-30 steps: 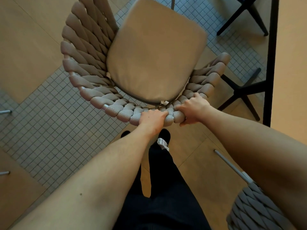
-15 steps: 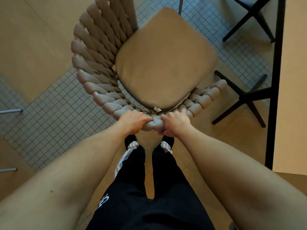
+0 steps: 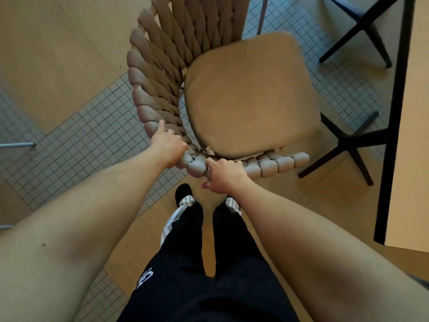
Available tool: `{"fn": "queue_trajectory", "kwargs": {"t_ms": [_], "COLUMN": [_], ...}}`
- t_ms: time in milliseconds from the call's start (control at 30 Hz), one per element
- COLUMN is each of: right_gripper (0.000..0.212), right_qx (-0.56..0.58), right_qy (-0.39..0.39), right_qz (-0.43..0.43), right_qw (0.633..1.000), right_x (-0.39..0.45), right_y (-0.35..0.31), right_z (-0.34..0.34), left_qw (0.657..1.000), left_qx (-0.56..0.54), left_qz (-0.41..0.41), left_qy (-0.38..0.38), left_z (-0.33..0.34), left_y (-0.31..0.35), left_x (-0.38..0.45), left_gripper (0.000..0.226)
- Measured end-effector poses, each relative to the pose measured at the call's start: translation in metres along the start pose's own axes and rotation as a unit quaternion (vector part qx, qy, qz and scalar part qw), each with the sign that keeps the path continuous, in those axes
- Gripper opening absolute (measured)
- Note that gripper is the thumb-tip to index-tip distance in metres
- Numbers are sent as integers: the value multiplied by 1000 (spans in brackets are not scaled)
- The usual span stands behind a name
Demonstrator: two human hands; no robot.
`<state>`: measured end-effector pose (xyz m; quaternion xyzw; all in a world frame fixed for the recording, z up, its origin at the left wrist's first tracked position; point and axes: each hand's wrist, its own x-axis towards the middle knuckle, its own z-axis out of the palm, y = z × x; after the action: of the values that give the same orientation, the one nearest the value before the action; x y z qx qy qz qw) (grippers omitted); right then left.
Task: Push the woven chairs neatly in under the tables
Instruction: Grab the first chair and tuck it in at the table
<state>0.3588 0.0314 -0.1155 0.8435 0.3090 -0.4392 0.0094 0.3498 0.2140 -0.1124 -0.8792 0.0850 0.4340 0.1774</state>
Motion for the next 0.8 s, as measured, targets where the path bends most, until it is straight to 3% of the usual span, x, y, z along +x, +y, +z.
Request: {"fn": "queue_trajectory", "kwargs": {"t_ms": [200,467,800], "right_gripper": [60,64,59], "right_qx": [-105,-191,-174], "right_qy": [-32,-59,-56], "right_qz": [-18,16,51], "right_qw": [994,980,982], "right_x": [-7,-19,-30], "right_y": [48,116,142], "right_z": [-3,-28,-40], "left_qw": [994,953,936], "left_qx": [-96,-294,-338], "left_qz": [41,25,0], "left_qy": [-24,73,102], "left_z": [-10,-36,-45], "left_y": [55,134,153], "left_x": [2,-1,10], "left_gripper": [68,58,39]}}
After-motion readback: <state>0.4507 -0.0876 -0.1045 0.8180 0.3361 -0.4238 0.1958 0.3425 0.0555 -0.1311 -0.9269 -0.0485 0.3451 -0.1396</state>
